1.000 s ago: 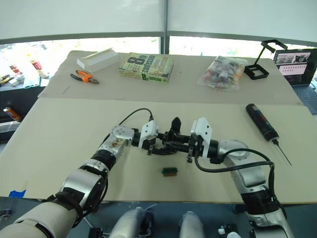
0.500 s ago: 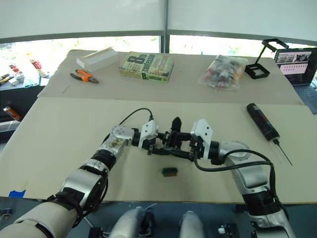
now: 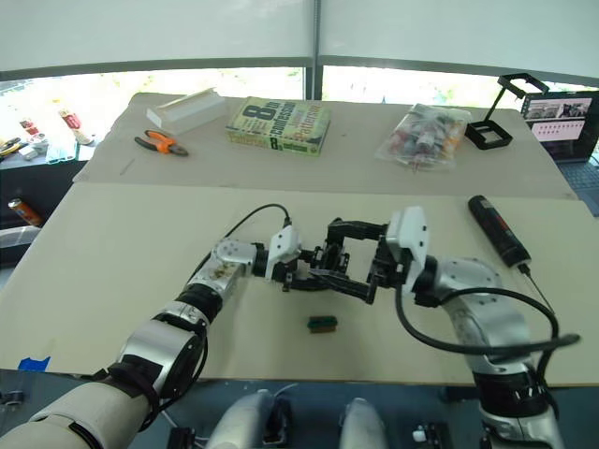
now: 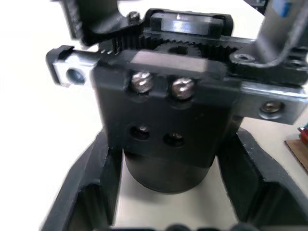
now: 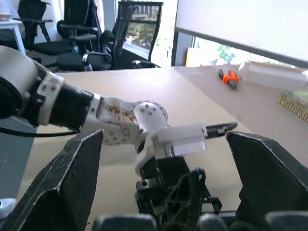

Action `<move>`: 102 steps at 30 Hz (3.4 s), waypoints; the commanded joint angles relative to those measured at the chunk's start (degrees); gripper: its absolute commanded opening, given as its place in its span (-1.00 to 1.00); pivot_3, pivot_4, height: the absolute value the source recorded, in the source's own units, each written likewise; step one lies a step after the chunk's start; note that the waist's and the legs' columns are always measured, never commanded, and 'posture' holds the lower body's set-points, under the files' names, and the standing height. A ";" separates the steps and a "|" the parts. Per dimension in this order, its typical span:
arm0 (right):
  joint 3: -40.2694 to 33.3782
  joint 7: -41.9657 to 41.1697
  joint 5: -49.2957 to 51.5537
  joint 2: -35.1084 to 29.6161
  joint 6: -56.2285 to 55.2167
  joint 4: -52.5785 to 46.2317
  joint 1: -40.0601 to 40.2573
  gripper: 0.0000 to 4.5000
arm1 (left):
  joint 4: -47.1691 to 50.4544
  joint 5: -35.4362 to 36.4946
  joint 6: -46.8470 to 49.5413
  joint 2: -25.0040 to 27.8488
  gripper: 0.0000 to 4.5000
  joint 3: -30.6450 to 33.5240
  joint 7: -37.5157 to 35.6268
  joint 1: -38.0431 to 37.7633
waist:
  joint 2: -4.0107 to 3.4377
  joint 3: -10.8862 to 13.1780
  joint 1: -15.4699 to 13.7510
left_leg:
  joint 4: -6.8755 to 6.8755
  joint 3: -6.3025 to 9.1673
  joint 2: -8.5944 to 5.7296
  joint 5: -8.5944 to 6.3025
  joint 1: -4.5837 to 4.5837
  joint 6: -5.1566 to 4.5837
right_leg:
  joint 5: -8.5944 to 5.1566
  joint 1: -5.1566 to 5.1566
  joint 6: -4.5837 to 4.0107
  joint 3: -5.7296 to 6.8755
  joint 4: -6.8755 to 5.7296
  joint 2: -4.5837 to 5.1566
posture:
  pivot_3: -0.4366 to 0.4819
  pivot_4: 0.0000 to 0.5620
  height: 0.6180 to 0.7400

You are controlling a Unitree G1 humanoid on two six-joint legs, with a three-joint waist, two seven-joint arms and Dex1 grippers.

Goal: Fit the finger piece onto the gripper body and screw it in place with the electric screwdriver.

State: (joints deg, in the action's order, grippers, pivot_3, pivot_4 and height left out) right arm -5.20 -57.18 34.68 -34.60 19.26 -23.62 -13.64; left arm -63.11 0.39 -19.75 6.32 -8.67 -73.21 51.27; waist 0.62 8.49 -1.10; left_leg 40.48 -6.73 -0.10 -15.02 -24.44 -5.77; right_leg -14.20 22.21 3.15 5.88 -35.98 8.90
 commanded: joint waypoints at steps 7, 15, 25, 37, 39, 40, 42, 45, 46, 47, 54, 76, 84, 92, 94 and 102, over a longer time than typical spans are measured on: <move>-26.43 4.51 8.23 -8.28 4.90 -15.67 19.47 1.00 | 14.32 7.20 4.76 8.92 0.98 4.10 -7.14 -6.56 | 0.02 0.02 0.34 | -0.18 -0.01 0.05 0.02 0.02 0.04 | 0.00 0.03 -0.01 0.00 0.06 -0.04 | -0.05 -0.47 1.00; -44.96 4.70 -1.96 5.56 -10.29 -1.84 44.47 1.00 | 44.78 20.81 20.91 22.61 0.98 10.20 -12.17 -19.98 | -0.07 0.05 -0.14 | -0.27 -0.03 -0.04 0.01 0.13 0.04 | 0.02 -0.08 0.06 -0.09 0.20 0.02 | -0.05 -0.47 1.00; -41.64 14.34 -7.70 -4.70 -1.03 11.68 39.43 1.00 | 62.12 28.31 31.82 26.75 0.98 14.22 -3.65 -27.57 | -0.60 0.06 1.25 | -0.61 -0.22 0.02 -0.10 0.55 0.37 | -0.02 -0.08 0.03 -0.47 0.14 -0.01 | -0.05 -0.47 1.00; -13.44 12.39 -23.11 -21.25 -3.48 59.78 -6.87 1.00 | 67.52 30.42 34.65 25.82 0.98 12.44 1.65 -29.49 | -0.58 0.12 1.22 | -0.69 -0.44 0.03 0.13 0.57 0.22 | -0.10 -0.10 -0.10 -0.48 0.10 -0.12 | -0.05 -0.47 1.00; -11.05 12.21 -25.10 -21.00 -6.78 66.32 -11.91 1.00 | 67.94 30.60 34.92 25.96 0.98 12.53 2.09 -29.74 | -0.58 0.12 1.11 | -0.67 -0.49 0.03 0.13 0.56 0.22 | -0.11 -0.10 -0.08 -0.48 0.12 -0.13 | -0.05 -0.47 1.00; -10.16 12.48 -25.82 -20.71 -7.77 69.97 -14.76 1.00 | 68.16 30.67 35.10 26.06 0.98 12.66 2.31 -29.91 | -0.58 0.12 1.15 | -0.66 -0.51 0.03 0.13 0.56 0.22 | -0.11 -0.11 -0.07 -0.48 0.13 -0.13 | -0.05 -0.47 1.00; -8.67 13.16 -27.34 -20.50 -10.06 75.97 -18.91 1.00 | 68.45 30.61 35.15 26.26 0.98 12.74 2.57 -30.14 | -0.58 0.12 1.13 | -0.65 -0.56 0.03 0.13 0.56 0.22 | -0.12 -0.12 -0.06 -0.48 0.15 -0.13 | -0.05 -0.47 1.00; -7.59 15.77 -29.17 -19.75 -15.29 84.58 -24.16 1.00 | 68.85 30.92 35.56 26.58 0.98 12.93 2.95 -30.00 | -0.58 0.12 1.29 | -0.65 -0.59 0.04 0.15 0.56 0.25 | -0.12 -0.13 -0.05 -0.47 0.16 -0.13 | -0.05 -0.47 1.00; -7.12 15.99 -29.62 -19.39 -16.21 86.63 -25.37 1.00 | 68.86 31.06 35.72 26.68 0.98 12.99 2.98 -29.90 | -0.58 0.12 1.39 | -0.65 -0.59 0.04 0.16 0.56 0.26 | -0.12 -0.13 -0.05 -0.47 0.16 -0.13 | -0.05 -0.47 1.00; -6.79 15.92 -30.00 -19.05 -16.59 88.45 -26.38 1.00 | 68.89 31.09 35.76 26.85 0.98 12.97 2.95 -29.87 | -0.58 0.12 1.52 | -0.65 -0.59 0.05 0.17 0.56 0.27 | -0.12 -0.13 -0.05 -0.47 0.17 -0.15 | -0.05 -0.47 1.00; -6.02 14.56 -31.44 -16.70 -17.50 94.22 -31.05 1.00 | 68.17 31.52 36.08 28.63 0.98 13.30 2.48 -28.42 | -0.59 0.13 2.17 | -0.69 -0.59 0.08 0.22 0.57 0.37 | -0.12 -0.12 -0.05 -0.48 0.17 -0.21 | -0.05 -0.47 1.00; -12.75 -3.70 -22.21 -22.34 -14.72 64.78 -14.48 -0.17 | 69.04 32.92 36.24 28.29 1.00 12.36 1.44 -26.20 | -0.88 0.29 1.25 | -0.71 -0.59 0.10 0.23 0.56 0.40 | -0.12 -0.11 -0.06 -0.48 0.20 -0.24 | -0.05 -0.47 1.00; -27.35 3.87 -10.55 -17.98 13.88 9.89 17.17 -0.17 | 73.68 35.04 35.43 28.42 1.00 11.29 -2.12 -28.67 | -1.03 0.30 0.91 | -0.66 -0.47 0.31 0.24 0.46 0.44 | -0.12 -0.01 -0.06 -0.45 0.10 -0.30 | -0.05 -0.47 1.00; -22.85 11.17 -11.61 -8.44 16.34 -1.08 27.75 -0.17 | 77.07 34.92 34.80 28.26 1.00 10.56 -1.40 -29.81 | -0.99 0.33 -0.01 | -0.63 -0.41 0.14 0.21 0.42 0.40 | -0.11 -0.02 -0.08 -0.49 0.11 -0.22 | -0.05 -0.47 1.00; -21.60 11.71 -12.41 -7.75 15.03 0.54 27.58 -0.17 | 77.81 34.91 34.66 28.63 1.00 10.41 -1.62 -30.03 | -0.99 0.33 0.11 | -0.63 -0.43 0.11 0.21 0.42 0.39 | -0.11 -0.01 -0.08 -0.50 0.11 -0.23 | -0.05 -0.47 1.00; -19.77 8.58 -10.41 -10.86 19.45 2.42 28.74 0.29 | 78.59 35.66 35.63 29.43 1.00 10.72 -1.20 -30.18 | -0.99 0.33 0.17 | -0.64 -0.42 0.13 0.22 0.42 0.38 | -0.11 -0.01 -0.07 -0.47 0.11 -0.32 | -0.05 -0.47 1.00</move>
State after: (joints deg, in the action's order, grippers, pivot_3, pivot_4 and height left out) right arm -23.90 -47.83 23.17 -43.87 37.38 -20.07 15.01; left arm 13.41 35.20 16.20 35.18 1.28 -74.70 21.22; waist -0.37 8.82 -0.93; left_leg 39.85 -7.15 0.03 -14.80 -24.02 -5.39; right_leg -14.31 22.20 3.08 5.41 -35.87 8.58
